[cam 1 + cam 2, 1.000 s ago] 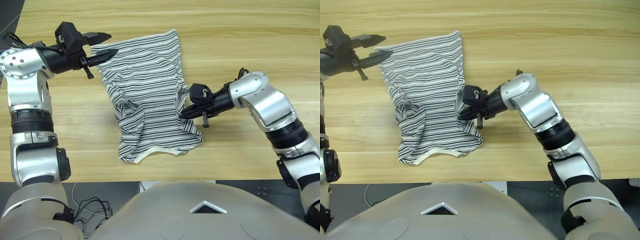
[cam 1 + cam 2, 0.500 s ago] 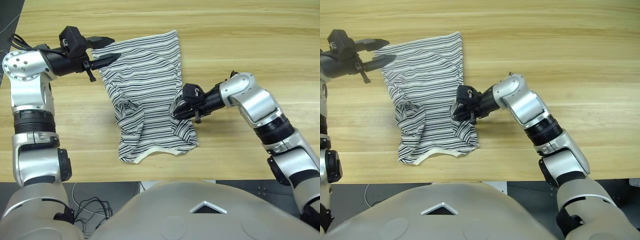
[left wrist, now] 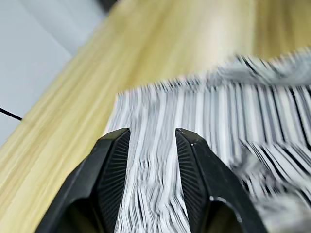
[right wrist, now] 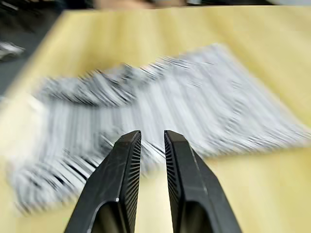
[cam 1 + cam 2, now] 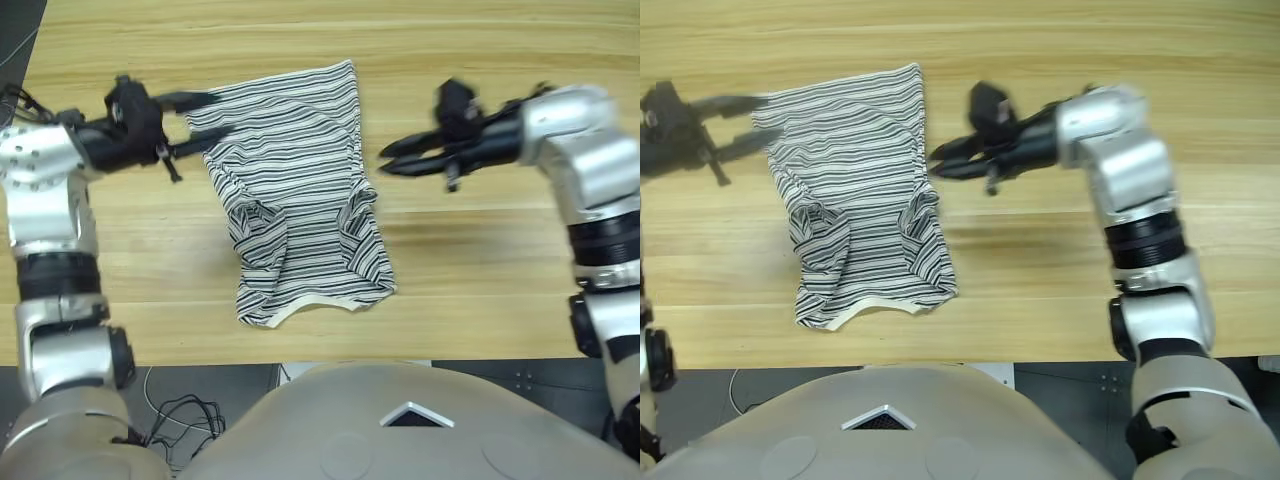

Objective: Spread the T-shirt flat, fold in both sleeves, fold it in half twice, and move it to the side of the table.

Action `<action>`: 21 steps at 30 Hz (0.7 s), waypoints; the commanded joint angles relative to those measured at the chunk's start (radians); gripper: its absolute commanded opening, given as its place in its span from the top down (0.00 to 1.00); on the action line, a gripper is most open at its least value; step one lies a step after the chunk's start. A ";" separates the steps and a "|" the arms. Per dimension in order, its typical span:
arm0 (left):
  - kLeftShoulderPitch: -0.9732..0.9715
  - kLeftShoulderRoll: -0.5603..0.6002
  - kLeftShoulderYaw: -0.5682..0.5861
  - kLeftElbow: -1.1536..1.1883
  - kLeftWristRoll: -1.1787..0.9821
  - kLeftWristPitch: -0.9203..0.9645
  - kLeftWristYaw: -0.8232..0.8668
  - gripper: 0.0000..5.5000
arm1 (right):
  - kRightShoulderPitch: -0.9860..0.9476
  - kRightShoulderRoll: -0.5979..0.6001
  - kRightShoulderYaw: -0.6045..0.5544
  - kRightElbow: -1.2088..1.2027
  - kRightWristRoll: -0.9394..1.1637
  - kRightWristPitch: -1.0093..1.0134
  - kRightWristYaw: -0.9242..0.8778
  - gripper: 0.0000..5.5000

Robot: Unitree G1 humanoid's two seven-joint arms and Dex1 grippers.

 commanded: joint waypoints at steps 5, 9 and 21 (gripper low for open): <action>0.401 0.251 0.123 -0.112 0.376 -0.408 0.135 0.50 | 0.198 -0.134 0.174 0.092 -0.403 -0.668 -0.085 0.64; 0.525 0.307 0.196 -0.086 0.458 -0.520 0.200 0.39 | 0.154 -0.057 0.235 0.170 -0.441 -0.832 -0.115 0.51; 0.614 0.174 0.000 -0.208 0.646 -0.657 0.456 0.21 | 0.153 -0.039 0.300 0.331 -0.620 -1.263 -0.372 0.31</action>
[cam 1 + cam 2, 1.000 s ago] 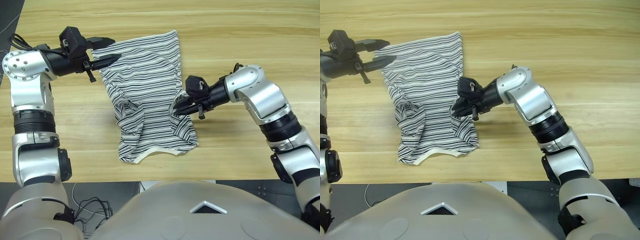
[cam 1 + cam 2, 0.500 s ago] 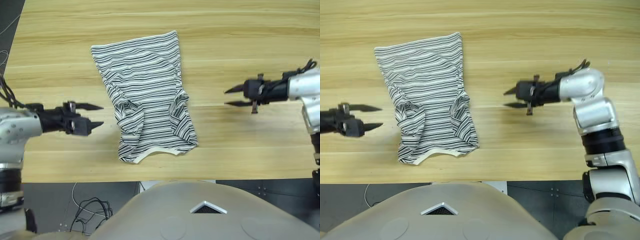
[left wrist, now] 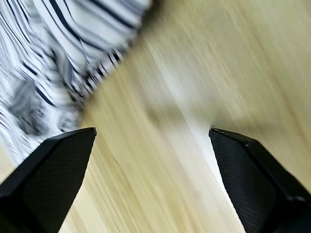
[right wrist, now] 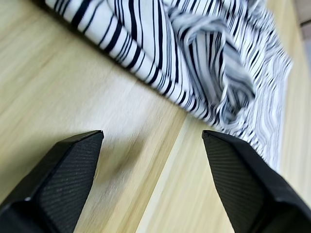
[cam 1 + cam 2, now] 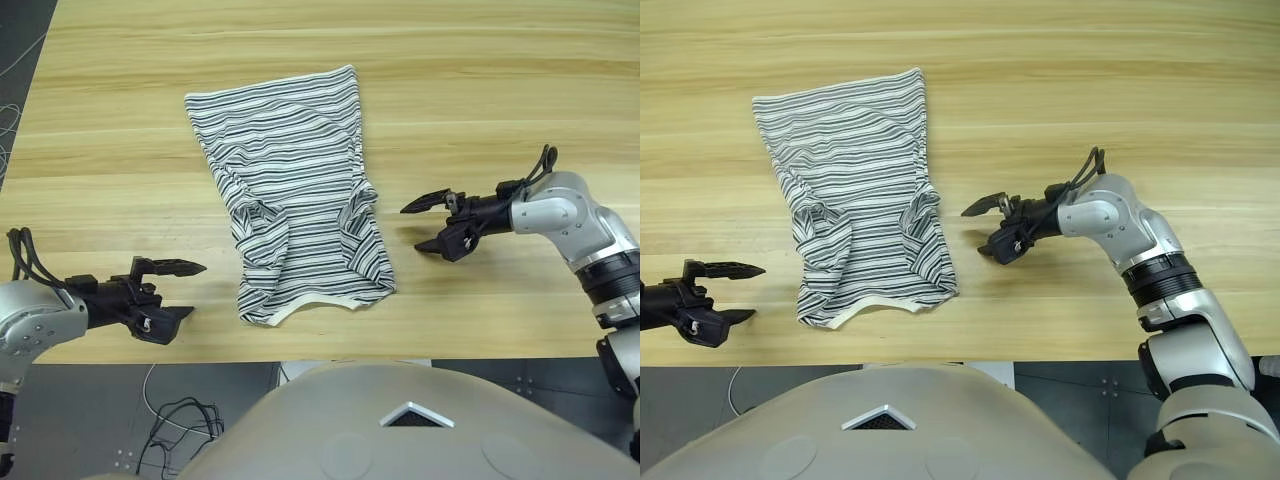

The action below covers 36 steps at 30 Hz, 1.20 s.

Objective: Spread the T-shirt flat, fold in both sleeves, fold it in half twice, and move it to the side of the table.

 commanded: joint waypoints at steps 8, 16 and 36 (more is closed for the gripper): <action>-0.088 -0.069 -0.192 -0.151 0.065 0.012 0.097 0.21 | 0.081 -0.091 0.023 0.067 -0.078 -0.252 -0.141 0.31; -0.107 -0.040 -0.224 -0.170 0.065 0.051 0.118 0.21 | 0.070 -0.059 0.070 0.095 -0.093 -0.285 -0.175 0.31; -0.097 -0.017 -0.265 -0.179 0.033 0.135 0.114 0.37 | -0.002 0.055 0.202 0.242 -0.083 -0.354 -0.215 0.42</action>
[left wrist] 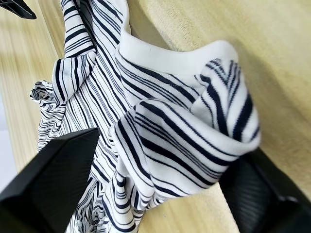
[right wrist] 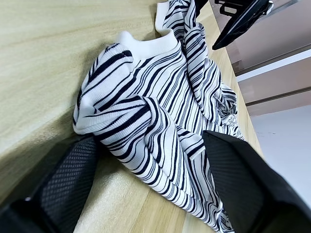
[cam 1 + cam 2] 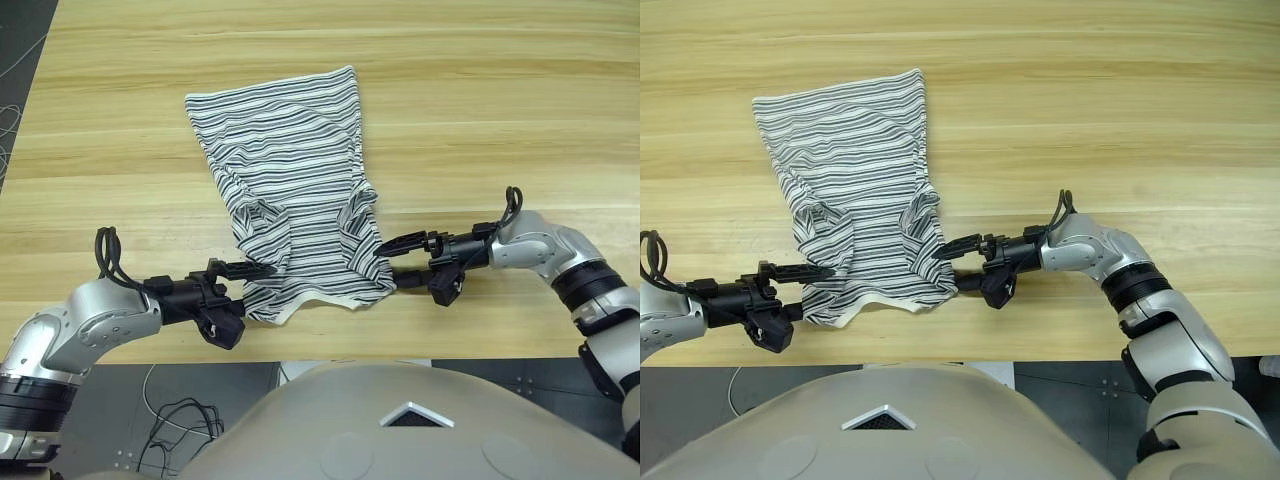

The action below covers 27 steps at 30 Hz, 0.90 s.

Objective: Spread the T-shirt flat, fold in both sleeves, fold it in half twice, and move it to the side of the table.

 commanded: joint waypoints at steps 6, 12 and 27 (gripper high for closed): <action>-0.009 0.035 -0.033 -0.005 -0.019 0.039 -0.017 0.56 | -0.009 0.007 0.057 0.060 -0.011 0.005 0.029 0.66; -0.021 0.034 -0.040 -0.005 -0.031 0.045 -0.011 0.72 | -0.014 0.021 0.068 0.077 0.012 -0.007 0.024 0.85; -0.051 0.183 -0.056 -0.207 -0.643 0.458 -0.299 0.98 | -0.017 -0.129 0.050 -0.304 0.615 0.632 0.446 0.98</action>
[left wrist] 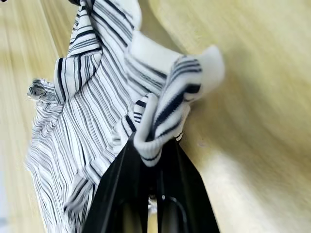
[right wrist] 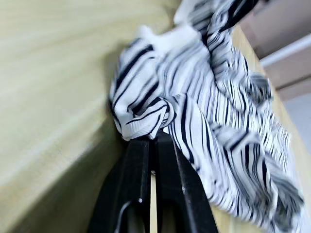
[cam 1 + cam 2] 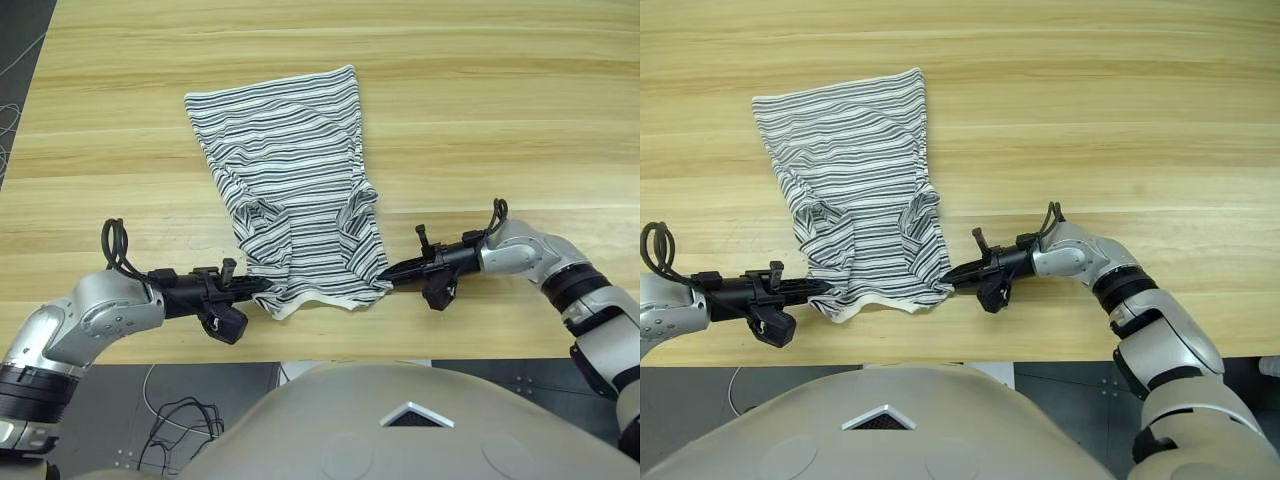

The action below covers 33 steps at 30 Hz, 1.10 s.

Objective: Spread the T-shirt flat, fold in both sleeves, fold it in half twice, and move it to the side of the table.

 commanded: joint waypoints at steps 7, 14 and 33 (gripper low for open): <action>-0.050 0.272 0.152 -0.236 -0.749 0.438 -0.467 0.98 | -0.055 -0.223 -0.161 -0.608 0.784 1.050 0.479 0.98; -0.057 0.248 0.264 -0.284 -0.851 0.517 -0.614 0.98 | -0.001 -0.285 -0.314 -0.779 0.902 1.356 0.561 0.98; -0.519 -0.018 0.093 0.073 -0.688 0.691 -0.663 0.98 | -0.192 0.065 -0.455 -0.388 0.678 1.356 0.467 0.98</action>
